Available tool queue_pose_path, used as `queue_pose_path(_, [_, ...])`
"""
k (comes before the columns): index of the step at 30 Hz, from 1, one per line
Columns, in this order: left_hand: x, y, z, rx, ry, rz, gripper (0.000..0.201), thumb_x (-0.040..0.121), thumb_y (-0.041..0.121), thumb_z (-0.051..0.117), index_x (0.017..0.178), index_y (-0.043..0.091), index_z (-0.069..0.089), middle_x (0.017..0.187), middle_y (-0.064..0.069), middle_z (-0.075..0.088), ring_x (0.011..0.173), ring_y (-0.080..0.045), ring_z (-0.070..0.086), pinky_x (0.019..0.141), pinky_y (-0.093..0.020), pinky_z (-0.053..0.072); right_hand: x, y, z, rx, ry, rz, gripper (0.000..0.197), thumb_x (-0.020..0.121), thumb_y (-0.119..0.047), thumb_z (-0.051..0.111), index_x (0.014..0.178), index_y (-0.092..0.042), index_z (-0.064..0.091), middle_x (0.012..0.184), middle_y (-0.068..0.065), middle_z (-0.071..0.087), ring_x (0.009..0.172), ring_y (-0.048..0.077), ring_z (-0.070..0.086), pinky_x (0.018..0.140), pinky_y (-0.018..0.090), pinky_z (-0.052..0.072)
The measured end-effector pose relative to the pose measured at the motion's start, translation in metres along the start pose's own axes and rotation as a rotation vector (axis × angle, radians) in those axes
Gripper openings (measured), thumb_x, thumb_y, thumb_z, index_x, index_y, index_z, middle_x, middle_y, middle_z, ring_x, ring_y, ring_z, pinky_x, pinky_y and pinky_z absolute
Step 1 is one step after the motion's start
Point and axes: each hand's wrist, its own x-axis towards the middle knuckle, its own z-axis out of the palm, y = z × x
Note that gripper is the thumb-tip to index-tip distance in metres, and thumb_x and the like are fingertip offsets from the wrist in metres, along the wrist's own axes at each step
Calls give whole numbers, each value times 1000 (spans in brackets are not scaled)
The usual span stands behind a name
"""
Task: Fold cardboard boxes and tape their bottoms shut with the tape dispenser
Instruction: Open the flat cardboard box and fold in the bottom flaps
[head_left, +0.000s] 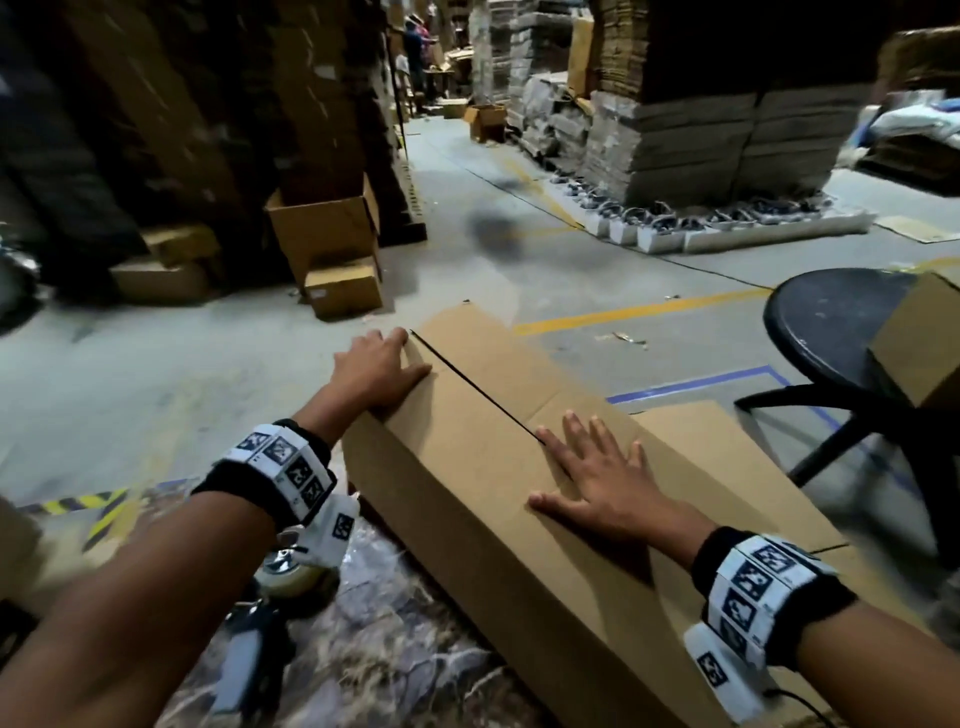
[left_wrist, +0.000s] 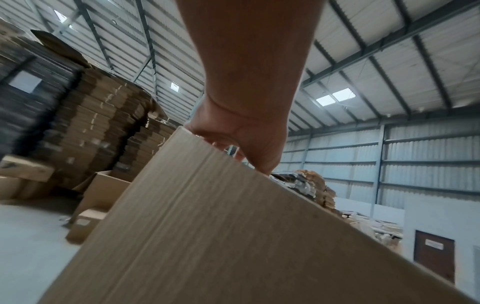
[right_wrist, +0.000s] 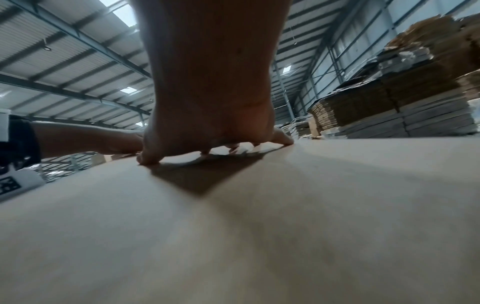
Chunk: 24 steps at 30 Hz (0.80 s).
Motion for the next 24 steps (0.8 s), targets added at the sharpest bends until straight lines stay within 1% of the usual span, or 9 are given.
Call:
queue_pose_path(3, [-39, -1, 14, 5, 31, -45, 68, 89, 71, 44, 140, 28, 36, 132, -12, 51, 117, -34, 49, 90, -48, 44, -19, 3, 10, -69, -16, -42, 101, 61, -98, 7, 147, -52, -20, 159, -2, -30, 148, 29, -23, 113, 68, -4])
queue_pose_path(5, [-57, -2, 15, 10, 53, -69, 66, 89, 70, 43, 139, 27, 37, 130, -13, 52, 116, -34, 49, 90, -48, 44, -25, 4, 12, -83, -23, -67, 101, 63, -98, 9, 148, -51, -20, 160, -2, -30, 148, 30, -23, 113, 69, -3])
queue_pose_path(8, [-74, -2, 9, 1, 45, -100, 65, 89, 69, 45, 138, 26, 40, 129, -14, 53, 116, -34, 49, 91, -48, 44, -28, 3, 9, -80, -49, -80, 102, 63, -98, 13, 149, -52, -16, 161, -1, -26, 149, 30, -20, 113, 70, 0])
queue_pose_path(12, [-92, -6, 4, 12, 38, -114, 61, 91, 65, 48, 137, 24, 42, 126, -14, 54, 114, -34, 51, 89, -47, 44, -29, -9, 10, -54, -63, -65, 106, 58, -101, 10, 149, -52, -14, 162, 2, -23, 149, 35, -17, 112, 72, 4])
queue_pose_path(16, [-96, -12, 5, 38, 76, -99, 58, 94, 62, 43, 138, 25, 40, 128, -13, 53, 116, -34, 49, 89, -47, 43, -26, -24, 10, -79, -39, -38, 107, 59, -100, 7, 151, -47, -12, 163, 6, -20, 149, 39, -15, 111, 72, 7])
queue_pose_path(20, [-85, -32, 8, 47, 108, -64, 60, 98, 62, 31, 148, 30, 30, 132, -10, 53, 114, -32, 54, 84, -44, 46, -13, -43, 7, -74, -10, -24, 103, 64, -99, 10, 151, -48, -11, 164, 5, -18, 150, 38, -12, 111, 71, 9])
queue_pose_path(24, [-66, -62, 2, 28, 84, -50, 60, 98, 63, 29, 150, 33, 27, 135, -9, 52, 114, -32, 57, 85, -44, 51, 2, -70, 4, -58, 15, -5, 101, 67, -98, 16, 151, -48, -9, 164, 4, -16, 150, 38, -9, 111, 71, 10])
